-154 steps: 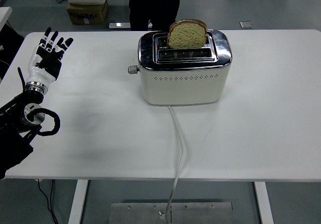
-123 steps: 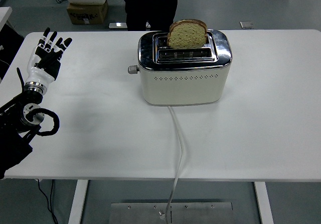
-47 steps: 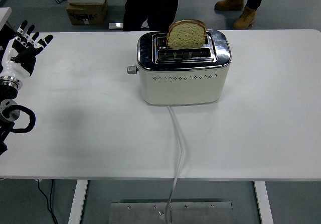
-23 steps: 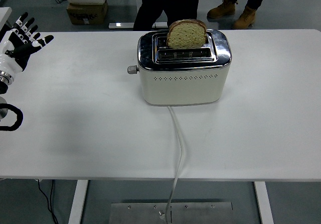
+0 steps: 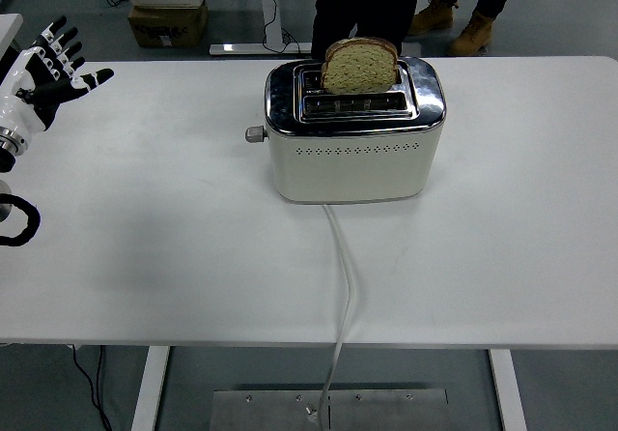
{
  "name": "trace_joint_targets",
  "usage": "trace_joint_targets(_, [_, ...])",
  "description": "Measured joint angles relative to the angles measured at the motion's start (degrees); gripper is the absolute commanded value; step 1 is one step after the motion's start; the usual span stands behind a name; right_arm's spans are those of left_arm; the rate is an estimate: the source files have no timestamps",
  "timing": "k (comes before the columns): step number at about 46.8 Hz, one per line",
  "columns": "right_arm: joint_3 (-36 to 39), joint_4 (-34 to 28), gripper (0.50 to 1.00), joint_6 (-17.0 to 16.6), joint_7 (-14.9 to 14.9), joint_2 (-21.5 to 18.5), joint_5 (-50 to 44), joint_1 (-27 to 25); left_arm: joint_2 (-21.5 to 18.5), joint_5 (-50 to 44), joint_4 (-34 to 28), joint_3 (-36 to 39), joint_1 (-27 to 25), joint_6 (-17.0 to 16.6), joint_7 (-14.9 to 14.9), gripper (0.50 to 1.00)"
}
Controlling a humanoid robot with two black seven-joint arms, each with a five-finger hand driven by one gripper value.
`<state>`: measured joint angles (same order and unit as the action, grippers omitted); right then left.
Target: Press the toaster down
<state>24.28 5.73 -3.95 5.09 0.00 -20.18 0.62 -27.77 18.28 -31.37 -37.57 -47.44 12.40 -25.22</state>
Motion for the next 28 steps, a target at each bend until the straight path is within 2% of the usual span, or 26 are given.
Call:
trace_joint_targets(12, [0.0, 0.0, 1.000, 0.0, 0.0, 0.0, 0.0, 0.0, -0.1, 6.8, -0.9, 4.5, -1.6, 0.1, 0.0, 1.000])
trace_joint_targets(19, [0.0, 0.0, 1.000, 0.0, 0.0, 0.0, 0.0, 0.0, -2.9, 8.9, -4.2, 5.1, -1.3, 0.1, -0.1, 1.000])
trace_joint_targets(28, [0.0, 0.0, 1.000, 0.0, 0.0, 0.0, 0.0, 0.0, -6.0, 19.4, -11.1, 7.3, -0.9, 0.1, -0.3, 1.000])
